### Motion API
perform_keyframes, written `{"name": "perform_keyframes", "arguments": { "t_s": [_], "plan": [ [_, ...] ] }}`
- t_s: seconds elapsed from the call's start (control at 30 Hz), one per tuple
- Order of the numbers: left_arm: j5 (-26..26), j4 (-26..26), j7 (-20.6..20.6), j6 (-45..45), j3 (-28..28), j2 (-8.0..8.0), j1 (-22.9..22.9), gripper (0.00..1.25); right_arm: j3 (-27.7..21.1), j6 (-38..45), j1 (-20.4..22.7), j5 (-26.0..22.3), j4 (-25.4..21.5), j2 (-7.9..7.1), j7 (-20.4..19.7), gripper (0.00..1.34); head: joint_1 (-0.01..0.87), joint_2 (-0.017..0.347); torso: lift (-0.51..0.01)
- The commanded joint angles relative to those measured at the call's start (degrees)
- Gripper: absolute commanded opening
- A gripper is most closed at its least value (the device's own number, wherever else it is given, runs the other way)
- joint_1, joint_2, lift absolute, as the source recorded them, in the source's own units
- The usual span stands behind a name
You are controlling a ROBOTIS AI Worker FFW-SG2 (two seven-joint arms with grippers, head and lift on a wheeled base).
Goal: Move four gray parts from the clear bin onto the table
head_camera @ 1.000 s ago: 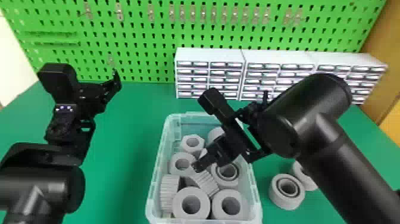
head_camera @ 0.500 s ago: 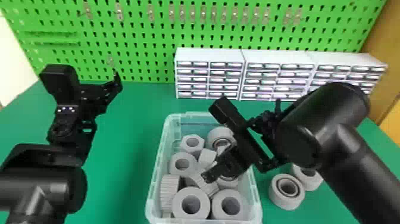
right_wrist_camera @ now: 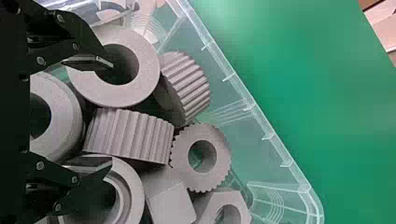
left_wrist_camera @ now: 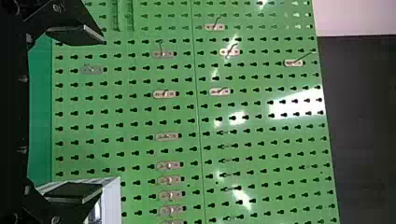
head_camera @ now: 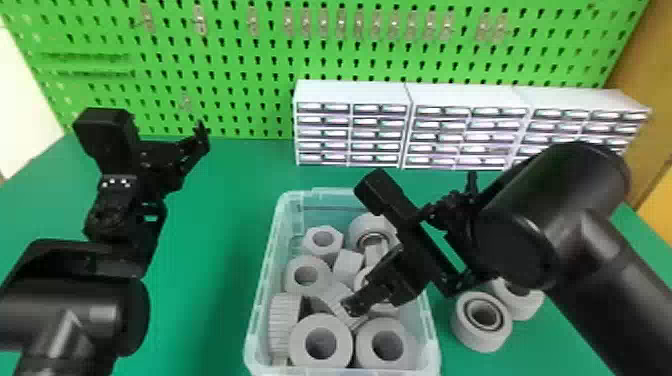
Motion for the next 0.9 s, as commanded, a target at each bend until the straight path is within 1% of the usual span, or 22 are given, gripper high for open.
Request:
{"name": "perform_keyframes", "arguments": {
  "t_s": [0.0, 0.6, 0.73, 0.87],
  "plan": [
    [-0.06, 0.03, 0.00, 0.00, -0.09, -0.01, -0.09, 1.08, 0.65, 0.08, -0.53, -0.21, -0.14, -0.15, 0.00, 0.81, 0.678, 0.034, -0.050],
    [0.02, 0.29, 0.00, 0.00, -0.61, -0.01, -0.18, 1.08, 0.74, 0.08, -1.23, -0.30, 0.03, -0.33, 0.00, 0.81, 0.678, 0.034, -0.050],
    [0.11, 0.47, 0.00, 0.00, -0.70, -0.01, -0.44, 1.08, 0.30, 0.08, -1.23, -0.21, 0.82, 0.02, 0.00, 0.80, 0.678, 0.034, -0.050],
    [0.11, 0.47, 0.00, 0.00, -0.79, -0.10, -0.44, 1.08, 0.04, 0.08, -1.50, 0.58, 2.14, 1.08, 0.00, 0.80, 0.678, 0.034, -0.050]
  ]
}}
